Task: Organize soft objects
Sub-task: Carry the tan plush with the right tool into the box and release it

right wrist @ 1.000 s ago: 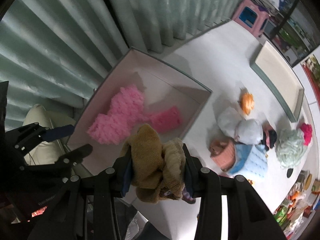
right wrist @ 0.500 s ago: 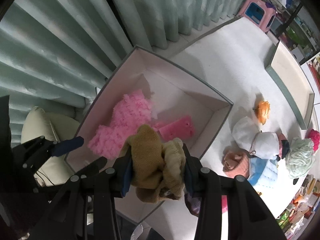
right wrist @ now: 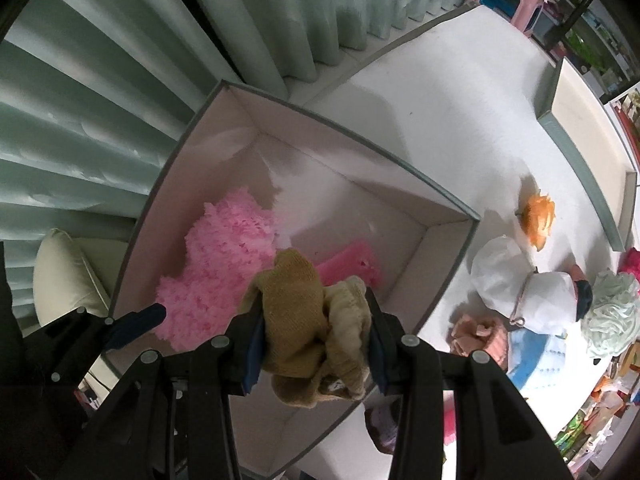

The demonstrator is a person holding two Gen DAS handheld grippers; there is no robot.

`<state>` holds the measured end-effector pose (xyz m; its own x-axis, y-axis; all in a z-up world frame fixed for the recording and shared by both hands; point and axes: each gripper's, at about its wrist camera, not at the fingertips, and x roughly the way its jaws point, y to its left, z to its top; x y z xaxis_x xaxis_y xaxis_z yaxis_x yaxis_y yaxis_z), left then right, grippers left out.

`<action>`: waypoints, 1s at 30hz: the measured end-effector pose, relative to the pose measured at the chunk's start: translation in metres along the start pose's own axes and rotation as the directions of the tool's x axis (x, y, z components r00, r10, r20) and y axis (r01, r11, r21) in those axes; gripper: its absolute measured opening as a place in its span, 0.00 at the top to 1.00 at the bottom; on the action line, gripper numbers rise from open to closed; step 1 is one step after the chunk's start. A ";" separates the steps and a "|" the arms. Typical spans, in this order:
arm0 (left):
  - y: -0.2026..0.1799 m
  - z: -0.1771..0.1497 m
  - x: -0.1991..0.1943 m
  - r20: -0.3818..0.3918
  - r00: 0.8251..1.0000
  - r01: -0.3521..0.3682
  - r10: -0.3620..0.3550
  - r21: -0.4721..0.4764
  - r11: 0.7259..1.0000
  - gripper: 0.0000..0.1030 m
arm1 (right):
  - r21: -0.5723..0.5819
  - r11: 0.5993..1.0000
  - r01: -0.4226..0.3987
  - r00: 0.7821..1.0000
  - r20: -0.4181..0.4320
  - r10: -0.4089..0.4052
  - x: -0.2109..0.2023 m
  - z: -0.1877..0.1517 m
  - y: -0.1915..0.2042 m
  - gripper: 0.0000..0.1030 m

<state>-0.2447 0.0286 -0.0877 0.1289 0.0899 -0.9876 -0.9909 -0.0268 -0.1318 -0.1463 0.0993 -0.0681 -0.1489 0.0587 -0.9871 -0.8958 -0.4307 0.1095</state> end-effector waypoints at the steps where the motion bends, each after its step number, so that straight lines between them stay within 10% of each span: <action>1: 0.001 0.001 0.002 -0.002 1.000 -0.002 0.002 -0.001 1.000 0.51 | 0.000 1.000 0.004 1.000 -0.003 -0.004 0.003 0.001 0.001 0.56; 11: -0.001 0.012 0.017 -0.008 1.000 -0.029 0.029 0.012 0.999 0.50 | 0.013 0.999 0.030 0.998 -0.047 -0.029 0.028 0.014 -0.002 0.55; 13: -0.002 0.013 0.018 -0.015 0.999 -0.043 0.043 0.012 0.999 0.27 | 0.015 0.999 0.031 0.999 -0.045 -0.030 0.029 0.016 -0.003 0.51; 15: 0.001 0.013 0.018 -0.021 0.999 -0.043 0.043 -0.006 0.999 0.03 | 0.023 0.999 0.030 0.999 -0.045 -0.029 0.028 0.017 -0.005 0.25; 30: 0.008 0.004 0.002 -0.023 0.999 -0.024 0.023 -0.044 0.999 0.01 | 0.028 1.000 0.013 1.000 0.000 -0.013 -0.008 -0.001 -0.019 0.00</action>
<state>-0.2521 0.0324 -0.0903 0.1070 0.0662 -0.9921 -0.9910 -0.0731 -0.1118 -0.1276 0.1062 -0.0629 -0.1375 0.0644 -0.9884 -0.9090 -0.4047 0.1000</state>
